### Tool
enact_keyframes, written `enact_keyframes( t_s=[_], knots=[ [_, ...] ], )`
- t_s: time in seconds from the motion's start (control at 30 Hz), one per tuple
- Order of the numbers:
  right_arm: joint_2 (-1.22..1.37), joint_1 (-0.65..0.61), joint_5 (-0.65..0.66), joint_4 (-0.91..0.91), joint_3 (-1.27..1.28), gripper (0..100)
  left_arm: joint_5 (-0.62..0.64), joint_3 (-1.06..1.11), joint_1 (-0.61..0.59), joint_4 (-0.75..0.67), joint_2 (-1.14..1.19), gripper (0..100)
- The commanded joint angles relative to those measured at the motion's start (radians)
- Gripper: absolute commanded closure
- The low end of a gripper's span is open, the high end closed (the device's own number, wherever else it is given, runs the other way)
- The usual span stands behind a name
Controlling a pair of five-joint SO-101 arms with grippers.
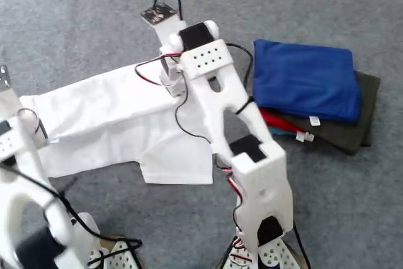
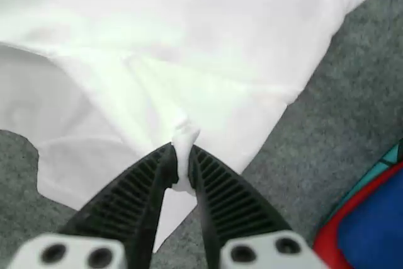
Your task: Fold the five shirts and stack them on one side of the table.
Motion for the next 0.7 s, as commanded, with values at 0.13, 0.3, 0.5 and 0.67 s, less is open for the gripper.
enact_keyframes(
  t_s=[0.13,0.3,0.5,0.67],
  knots=[
    [-0.205,-0.041,-0.035,-0.044,0.321,98.4,-0.002,0.214,-0.042,-0.044,-0.244,97],
    [-0.344,-0.043,-0.037,-0.184,0.590,98.4,-0.006,0.259,-0.077,-0.055,-0.238,97],
    [-0.526,-0.012,-0.048,-0.229,0.840,98.4,-0.086,0.285,-0.102,-0.061,-0.244,97],
    [-0.673,-0.051,-0.043,-0.292,1.032,98.4,-0.089,0.282,-0.191,-0.055,-0.239,97]
  ],
)
